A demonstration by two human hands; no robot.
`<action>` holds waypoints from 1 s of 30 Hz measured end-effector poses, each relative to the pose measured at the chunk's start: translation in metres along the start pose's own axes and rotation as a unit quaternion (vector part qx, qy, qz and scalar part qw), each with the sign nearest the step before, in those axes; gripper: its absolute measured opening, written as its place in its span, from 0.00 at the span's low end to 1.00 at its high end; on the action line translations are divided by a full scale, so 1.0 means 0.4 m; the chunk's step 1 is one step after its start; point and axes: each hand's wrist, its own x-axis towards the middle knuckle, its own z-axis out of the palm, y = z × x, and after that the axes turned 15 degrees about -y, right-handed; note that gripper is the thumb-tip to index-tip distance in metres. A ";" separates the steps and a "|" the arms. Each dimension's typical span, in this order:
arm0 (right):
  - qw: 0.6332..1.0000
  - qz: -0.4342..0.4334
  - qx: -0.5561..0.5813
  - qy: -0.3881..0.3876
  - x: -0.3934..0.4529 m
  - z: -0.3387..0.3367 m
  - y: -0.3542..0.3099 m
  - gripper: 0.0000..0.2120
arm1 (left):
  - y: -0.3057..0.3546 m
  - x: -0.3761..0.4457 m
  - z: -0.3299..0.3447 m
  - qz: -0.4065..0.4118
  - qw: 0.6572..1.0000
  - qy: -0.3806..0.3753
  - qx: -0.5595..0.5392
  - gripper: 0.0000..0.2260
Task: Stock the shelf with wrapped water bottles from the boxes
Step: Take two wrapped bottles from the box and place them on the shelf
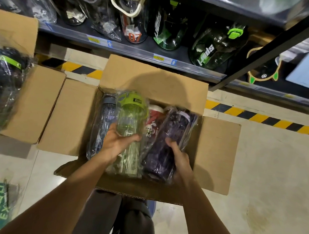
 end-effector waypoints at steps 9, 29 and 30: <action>0.988 -0.110 -0.072 -0.084 -0.319 0.103 -0.188 0.30 | 0.207 -0.340 -0.010 0.137 0.989 -0.020 0.060 0.47; 0.857 -0.459 -0.158 -0.171 -1.229 0.386 -0.739 0.30 | 0.905 -1.283 0.029 0.485 0.871 0.040 0.072 0.56; 0.851 -0.471 -0.158 -0.172 -1.270 0.400 -0.761 0.35 | 0.933 -1.320 0.032 0.501 0.861 0.039 0.080 0.58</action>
